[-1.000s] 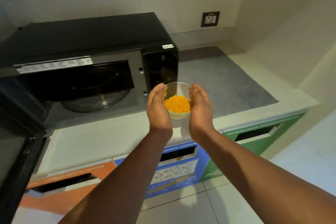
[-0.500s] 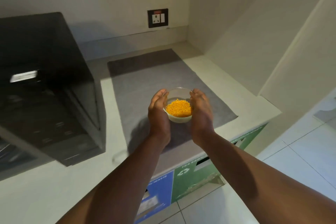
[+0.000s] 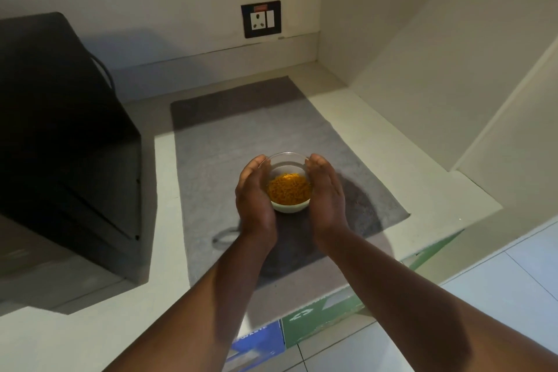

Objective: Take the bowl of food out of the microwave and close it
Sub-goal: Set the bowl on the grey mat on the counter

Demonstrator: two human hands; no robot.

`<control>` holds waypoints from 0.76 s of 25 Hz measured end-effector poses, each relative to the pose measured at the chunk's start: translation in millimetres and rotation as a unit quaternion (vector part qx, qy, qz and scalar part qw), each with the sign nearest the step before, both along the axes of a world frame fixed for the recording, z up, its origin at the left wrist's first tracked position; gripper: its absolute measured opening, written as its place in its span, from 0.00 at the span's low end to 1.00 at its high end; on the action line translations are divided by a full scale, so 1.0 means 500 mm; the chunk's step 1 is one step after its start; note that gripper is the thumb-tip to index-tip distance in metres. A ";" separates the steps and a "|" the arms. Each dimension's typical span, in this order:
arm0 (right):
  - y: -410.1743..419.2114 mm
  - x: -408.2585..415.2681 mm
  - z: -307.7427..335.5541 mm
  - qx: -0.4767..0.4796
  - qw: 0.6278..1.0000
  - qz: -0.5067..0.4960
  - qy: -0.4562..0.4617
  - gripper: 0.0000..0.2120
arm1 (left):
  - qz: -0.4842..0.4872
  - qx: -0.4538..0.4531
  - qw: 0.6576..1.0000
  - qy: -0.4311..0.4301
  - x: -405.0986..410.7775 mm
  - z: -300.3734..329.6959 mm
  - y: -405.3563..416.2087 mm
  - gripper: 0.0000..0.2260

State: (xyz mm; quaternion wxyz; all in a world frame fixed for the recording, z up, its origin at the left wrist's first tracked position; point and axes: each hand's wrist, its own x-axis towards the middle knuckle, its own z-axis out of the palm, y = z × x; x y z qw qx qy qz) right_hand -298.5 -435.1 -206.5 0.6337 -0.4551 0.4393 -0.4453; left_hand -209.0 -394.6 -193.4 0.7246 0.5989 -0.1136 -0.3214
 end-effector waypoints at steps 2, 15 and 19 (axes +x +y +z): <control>0.001 0.004 -0.005 0.000 1.000 0.018 0.010 0.18 | -0.007 0.011 1.000 -0.006 0.006 -0.004 0.002 0.14; 0.079 0.026 0.058 -0.229 0.953 -0.093 0.178 0.30 | -0.023 0.149 0.844 -0.515 0.029 0.111 0.127 0.20; 0.162 0.090 0.149 -0.265 0.956 -0.032 0.126 0.25 | -0.035 0.205 0.745 -0.634 0.066 0.267 0.225 0.24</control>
